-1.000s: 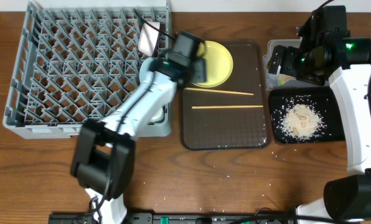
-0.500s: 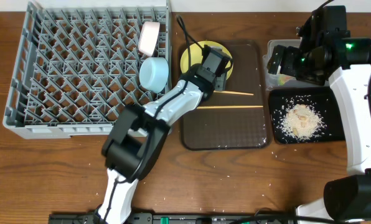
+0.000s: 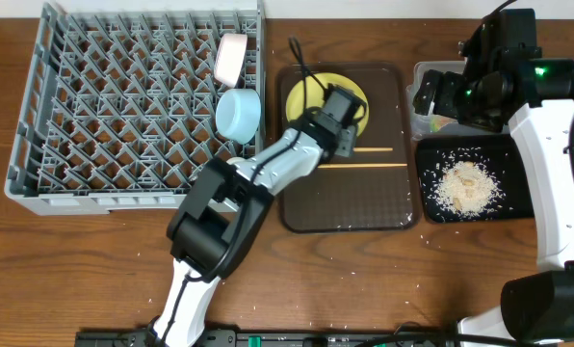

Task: Sort waste into correct bins and load items into the dishwasher
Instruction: 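Move left gripper over yellow plate on brown tray, then grasp edge of yellow plate with left gripper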

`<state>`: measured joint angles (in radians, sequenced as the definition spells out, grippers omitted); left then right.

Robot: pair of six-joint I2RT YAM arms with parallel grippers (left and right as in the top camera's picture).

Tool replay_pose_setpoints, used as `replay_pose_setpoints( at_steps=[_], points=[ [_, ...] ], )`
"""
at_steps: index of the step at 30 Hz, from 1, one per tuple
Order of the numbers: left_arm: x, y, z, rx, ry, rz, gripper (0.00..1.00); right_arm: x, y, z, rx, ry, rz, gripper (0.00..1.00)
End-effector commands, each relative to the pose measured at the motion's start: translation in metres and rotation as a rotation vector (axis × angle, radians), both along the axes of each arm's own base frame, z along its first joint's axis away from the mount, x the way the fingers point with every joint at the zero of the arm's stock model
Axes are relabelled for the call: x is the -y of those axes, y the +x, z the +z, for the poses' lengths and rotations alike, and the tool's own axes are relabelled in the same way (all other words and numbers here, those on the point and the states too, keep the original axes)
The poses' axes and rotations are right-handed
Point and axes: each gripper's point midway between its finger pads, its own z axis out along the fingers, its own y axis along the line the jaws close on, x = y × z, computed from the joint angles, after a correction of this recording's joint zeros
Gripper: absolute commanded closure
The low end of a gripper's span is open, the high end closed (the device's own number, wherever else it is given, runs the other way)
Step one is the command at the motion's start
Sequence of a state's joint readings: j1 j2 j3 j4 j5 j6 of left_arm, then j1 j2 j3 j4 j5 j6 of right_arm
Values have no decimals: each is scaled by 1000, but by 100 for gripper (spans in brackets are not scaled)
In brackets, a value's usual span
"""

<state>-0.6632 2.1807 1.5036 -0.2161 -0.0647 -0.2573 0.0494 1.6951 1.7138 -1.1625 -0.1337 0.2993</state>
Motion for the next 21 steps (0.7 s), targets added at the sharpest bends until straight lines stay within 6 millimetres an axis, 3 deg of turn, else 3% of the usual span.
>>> replay_pose_setpoints(
  at_steps=[1, 5, 10, 14, 16, 19, 21],
  points=[
    [21, -23, -16, -44, 19, -74, 32, -3, 0, 1, 4, -9, 15, 1],
    [37, -38, -9, -33, 31, -138, 32, -3, 0, 1, 4, -9, 15, 1],
    [30, -28, 31, 14, -4, -107, 32, -3, 0, 1, 4, -9, 15, 1],
    [-11, -10, 69, 26, -52, 90, 35, -3, 0, 1, 4, -9, 15, 1],
    [-31, -3, 79, 7, -83, 184, 36, -3, 0, 1, 4, -9, 15, 1],
    [-64, 5, 77, -53, -115, 310, 36, -3, 0, 1, 4, -9, 15, 1],
    [-68, 4, 66, -104, -139, 314, 38, -3, 0, 1, 4, -9, 15, 1]
  ],
)
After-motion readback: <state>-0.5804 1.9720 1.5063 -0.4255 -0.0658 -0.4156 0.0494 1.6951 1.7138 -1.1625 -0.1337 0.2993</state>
